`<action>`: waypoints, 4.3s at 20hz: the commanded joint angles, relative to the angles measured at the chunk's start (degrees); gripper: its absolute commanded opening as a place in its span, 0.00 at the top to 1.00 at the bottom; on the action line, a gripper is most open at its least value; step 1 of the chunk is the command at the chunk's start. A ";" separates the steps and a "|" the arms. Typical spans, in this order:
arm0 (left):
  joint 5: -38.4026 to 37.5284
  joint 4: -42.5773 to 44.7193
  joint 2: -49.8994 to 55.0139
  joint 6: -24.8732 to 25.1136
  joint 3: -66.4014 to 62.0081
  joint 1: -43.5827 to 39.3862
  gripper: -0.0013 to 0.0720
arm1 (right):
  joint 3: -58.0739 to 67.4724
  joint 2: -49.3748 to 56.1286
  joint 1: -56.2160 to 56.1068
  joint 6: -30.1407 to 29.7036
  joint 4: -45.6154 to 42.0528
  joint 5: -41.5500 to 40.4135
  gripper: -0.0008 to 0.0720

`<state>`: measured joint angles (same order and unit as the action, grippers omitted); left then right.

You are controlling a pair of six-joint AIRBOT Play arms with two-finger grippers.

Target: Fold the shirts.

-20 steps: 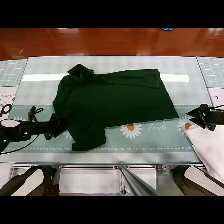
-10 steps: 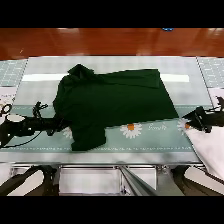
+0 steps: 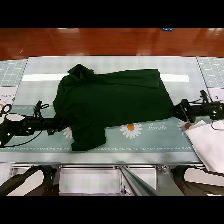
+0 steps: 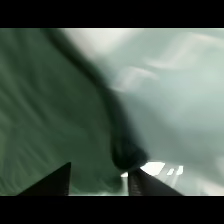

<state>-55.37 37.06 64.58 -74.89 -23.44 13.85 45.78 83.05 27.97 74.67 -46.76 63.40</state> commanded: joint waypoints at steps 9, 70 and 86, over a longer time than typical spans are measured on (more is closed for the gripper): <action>-7.34 -3.61 -1.20 1.99 -21.29 4.90 0.95 | 28.04 -1.22 -11.98 3.61 0.42 8.07 0.96; -15.32 12.46 35.43 -6.51 -64.92 -1.84 0.95 | 57.24 29.00 -10.86 0.00 -9.53 16.70 0.96; -22.43 15.50 35.50 -4.28 -54.95 1.31 0.95 | 57.05 31.56 -14.99 4.81 -18.29 22.95 0.96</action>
<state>-75.79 51.70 99.96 -79.48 -78.52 14.41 102.85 114.06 13.63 78.39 -62.26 85.65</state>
